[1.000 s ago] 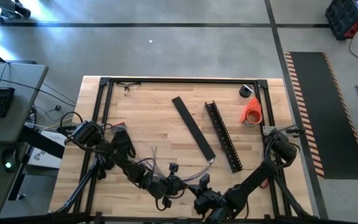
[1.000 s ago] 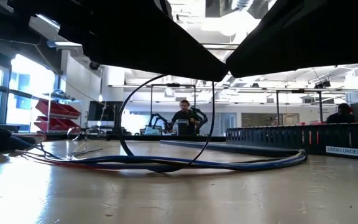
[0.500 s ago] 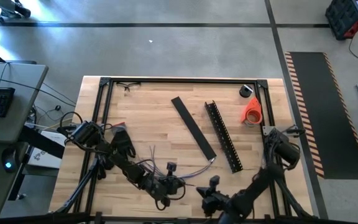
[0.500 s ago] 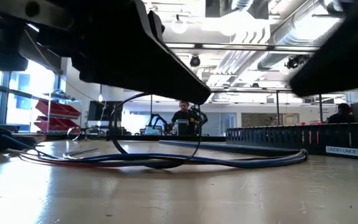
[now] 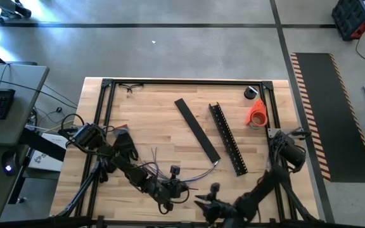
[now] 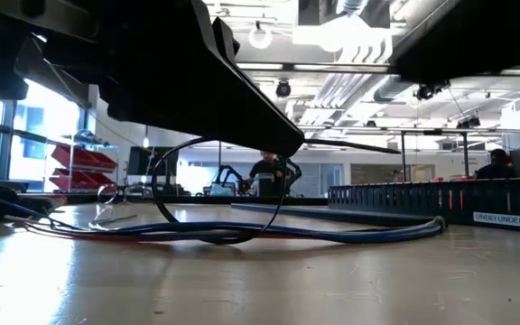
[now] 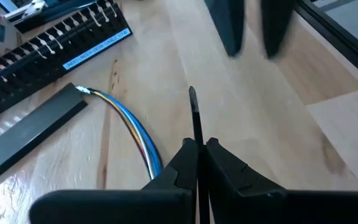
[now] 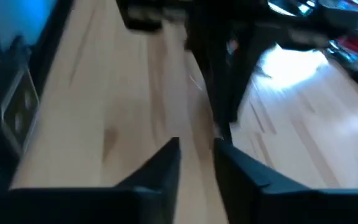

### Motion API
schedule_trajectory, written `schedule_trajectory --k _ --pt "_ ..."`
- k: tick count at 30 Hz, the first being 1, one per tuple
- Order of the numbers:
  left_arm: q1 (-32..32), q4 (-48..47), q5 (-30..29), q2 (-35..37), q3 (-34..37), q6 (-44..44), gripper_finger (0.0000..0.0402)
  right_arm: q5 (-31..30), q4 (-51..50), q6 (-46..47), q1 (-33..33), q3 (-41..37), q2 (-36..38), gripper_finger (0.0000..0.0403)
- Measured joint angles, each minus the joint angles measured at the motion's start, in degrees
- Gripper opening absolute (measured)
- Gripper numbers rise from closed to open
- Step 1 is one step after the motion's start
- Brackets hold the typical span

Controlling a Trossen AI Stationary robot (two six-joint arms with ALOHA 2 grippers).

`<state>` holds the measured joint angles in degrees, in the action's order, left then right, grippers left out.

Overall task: Ziptie cables
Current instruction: Wrap the black zip tie on the cables

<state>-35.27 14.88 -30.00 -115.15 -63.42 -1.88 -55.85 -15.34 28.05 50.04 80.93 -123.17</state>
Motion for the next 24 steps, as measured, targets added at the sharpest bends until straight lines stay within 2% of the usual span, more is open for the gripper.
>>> schedule_trajectory --k 4,8,13,21,24 --pt "0.00 -0.03 1.00 0.00 0.00 0.30 0.0000 6.46 2.09 -5.85 -4.47 -0.02 0.00 0.0144" --pt "0.00 -0.02 1.00 0.00 0.00 0.38 0.0000 8.51 0.28 -5.51 -7.49 -0.02 -0.02 0.0159" --pt "-0.02 -0.01 0.96 0.00 0.00 0.43 0.0000 9.62 -0.40 -6.07 -8.09 -0.02 -0.02 0.0121" --pt "-0.03 -0.02 0.84 0.00 0.00 0.41 0.0001 10.49 -2.73 -5.61 -8.00 -0.04 -0.02 0.0015" --pt "-0.02 0.00 0.84 0.00 0.00 0.43 0.0001 9.37 -2.91 -5.65 -7.66 -0.04 -0.02 0.0004"
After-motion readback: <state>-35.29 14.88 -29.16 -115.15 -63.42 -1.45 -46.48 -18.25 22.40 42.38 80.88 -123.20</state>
